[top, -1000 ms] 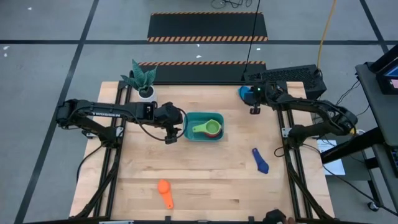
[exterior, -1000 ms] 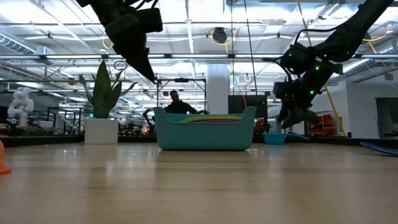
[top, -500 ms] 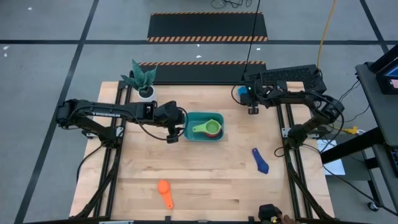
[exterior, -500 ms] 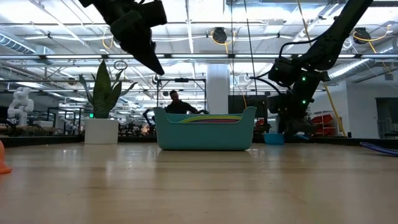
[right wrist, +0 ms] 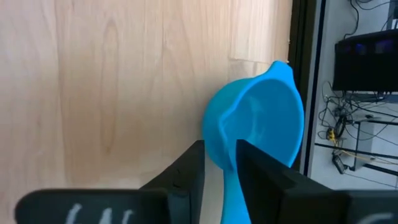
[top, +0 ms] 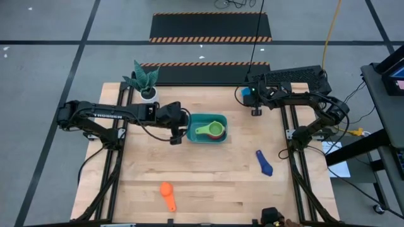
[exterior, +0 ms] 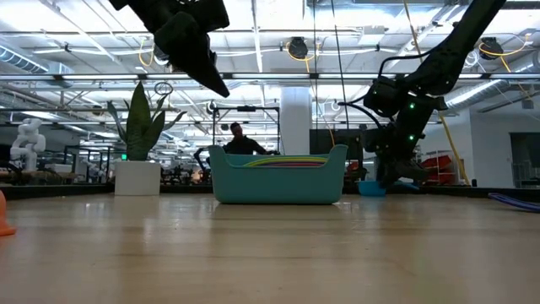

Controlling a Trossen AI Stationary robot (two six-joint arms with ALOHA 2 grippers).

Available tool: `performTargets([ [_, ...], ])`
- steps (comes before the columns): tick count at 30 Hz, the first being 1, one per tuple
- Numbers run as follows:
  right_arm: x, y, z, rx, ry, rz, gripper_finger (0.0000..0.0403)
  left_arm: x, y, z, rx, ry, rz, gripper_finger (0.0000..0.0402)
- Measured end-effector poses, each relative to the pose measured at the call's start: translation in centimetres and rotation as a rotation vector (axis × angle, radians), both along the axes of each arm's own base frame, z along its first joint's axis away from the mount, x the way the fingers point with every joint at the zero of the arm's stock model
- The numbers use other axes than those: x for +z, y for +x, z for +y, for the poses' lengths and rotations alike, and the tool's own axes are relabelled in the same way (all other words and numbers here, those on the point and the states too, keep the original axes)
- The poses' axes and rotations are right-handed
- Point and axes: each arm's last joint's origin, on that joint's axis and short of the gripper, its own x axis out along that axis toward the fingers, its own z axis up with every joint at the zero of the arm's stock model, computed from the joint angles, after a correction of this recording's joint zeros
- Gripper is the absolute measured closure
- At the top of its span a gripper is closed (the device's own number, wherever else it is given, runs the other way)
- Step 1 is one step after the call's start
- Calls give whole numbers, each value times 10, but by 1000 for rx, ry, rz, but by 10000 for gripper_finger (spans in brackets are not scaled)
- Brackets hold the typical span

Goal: Nest measuring cups in basket
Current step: Stack the light blue measuring cup on top of the green measuring cup inside the light blue bin

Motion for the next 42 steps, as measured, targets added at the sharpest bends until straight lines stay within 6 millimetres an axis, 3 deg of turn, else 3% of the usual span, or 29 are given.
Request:
performTargets([
  [5, 0, 1, 1, 4, 20, -26, 337, 1, 1, 0, -14, 15, -16, 208],
  [10, 0, 3, 2, -3, 42, -67, 394, 1, 1, 0, -30, 29, -13, 208],
  [17, 3, 14, 13, -11, 88, -156, 400, 1, 2, 0, -37, 44, -12, 208],
  [21, 18, 23, 25, -108, 14, -234, 401, 2, 1, 0, -44, 55, -11, 208],
  [26, 51, 28, 49, -281, 43, -594, 402, 9, -3, 2, 1, 100, -33, 208],
  [32, 83, 31, 87, -271, 144, -1030, 402, 17, 1, 3, 46, 123, -122, 208],
  [37, 108, 36, 117, -115, 200, -1352, 402, 30, 9, -2, 2, 175, -267, 208],
  [42, 122, 38, 136, 12, 237, -1562, 402, 38, 15, -14, -69, 228, -360, 208],
])
